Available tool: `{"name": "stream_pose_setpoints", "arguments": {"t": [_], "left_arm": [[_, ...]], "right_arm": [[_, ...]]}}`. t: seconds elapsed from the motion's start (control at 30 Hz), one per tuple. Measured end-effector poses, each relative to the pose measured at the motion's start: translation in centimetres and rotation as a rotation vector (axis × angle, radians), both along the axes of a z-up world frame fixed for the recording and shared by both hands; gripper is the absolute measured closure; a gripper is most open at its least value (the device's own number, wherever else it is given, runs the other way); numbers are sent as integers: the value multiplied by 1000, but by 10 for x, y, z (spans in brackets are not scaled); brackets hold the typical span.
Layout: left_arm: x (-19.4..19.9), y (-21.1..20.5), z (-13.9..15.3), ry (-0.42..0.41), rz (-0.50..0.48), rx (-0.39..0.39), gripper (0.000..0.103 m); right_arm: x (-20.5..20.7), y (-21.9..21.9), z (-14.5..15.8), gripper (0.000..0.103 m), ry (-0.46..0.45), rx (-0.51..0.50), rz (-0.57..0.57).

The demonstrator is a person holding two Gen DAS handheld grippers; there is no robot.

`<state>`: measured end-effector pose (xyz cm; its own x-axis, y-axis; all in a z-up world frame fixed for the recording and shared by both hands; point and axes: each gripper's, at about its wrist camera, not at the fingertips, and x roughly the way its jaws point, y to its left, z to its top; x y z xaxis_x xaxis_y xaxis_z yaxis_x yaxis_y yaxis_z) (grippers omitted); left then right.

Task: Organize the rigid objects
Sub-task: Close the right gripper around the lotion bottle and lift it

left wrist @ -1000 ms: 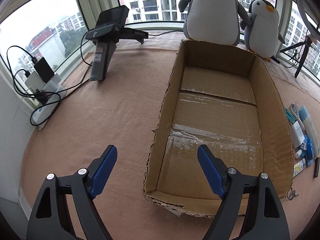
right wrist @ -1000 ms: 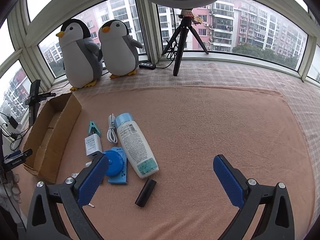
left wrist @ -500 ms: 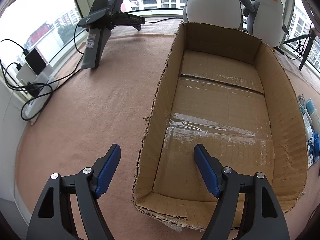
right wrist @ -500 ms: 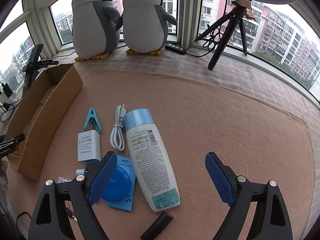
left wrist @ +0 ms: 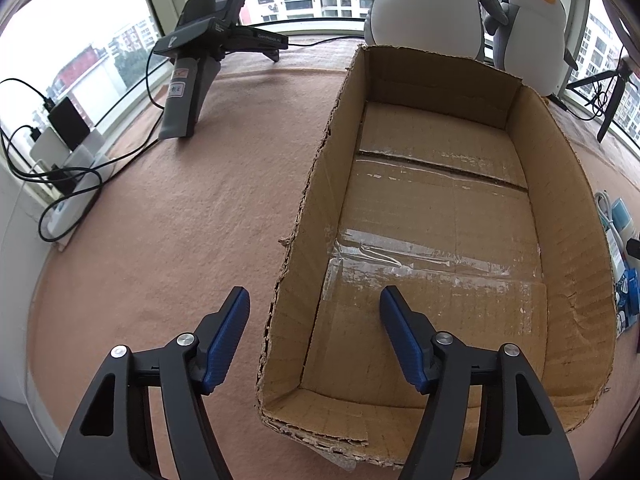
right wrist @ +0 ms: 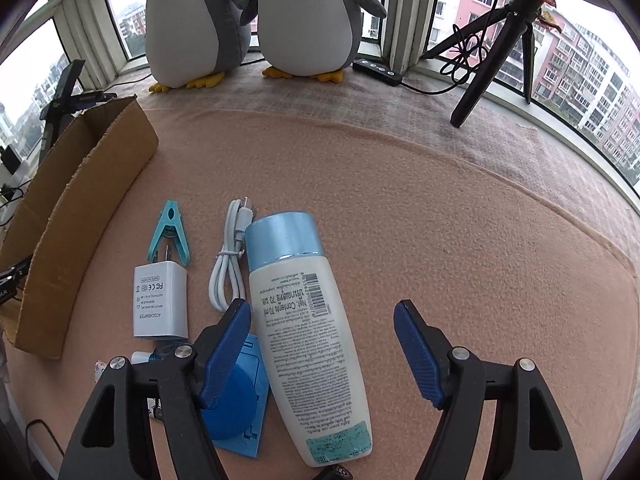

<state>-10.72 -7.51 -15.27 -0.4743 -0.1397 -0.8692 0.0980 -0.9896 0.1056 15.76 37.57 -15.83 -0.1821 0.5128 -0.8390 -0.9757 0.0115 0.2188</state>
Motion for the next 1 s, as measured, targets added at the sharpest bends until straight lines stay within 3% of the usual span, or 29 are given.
{"name": "stream_pose_setpoints", "arguments": {"t": [0.43, 1.0], "left_arm": [[-1, 1, 0, 4, 0, 1, 36], [-2, -1, 1, 12, -3, 15, 36]], "right_arm": [[5, 10, -14, 58, 22, -49, -10], [23, -3, -6, 59, 87, -4, -115]]}}
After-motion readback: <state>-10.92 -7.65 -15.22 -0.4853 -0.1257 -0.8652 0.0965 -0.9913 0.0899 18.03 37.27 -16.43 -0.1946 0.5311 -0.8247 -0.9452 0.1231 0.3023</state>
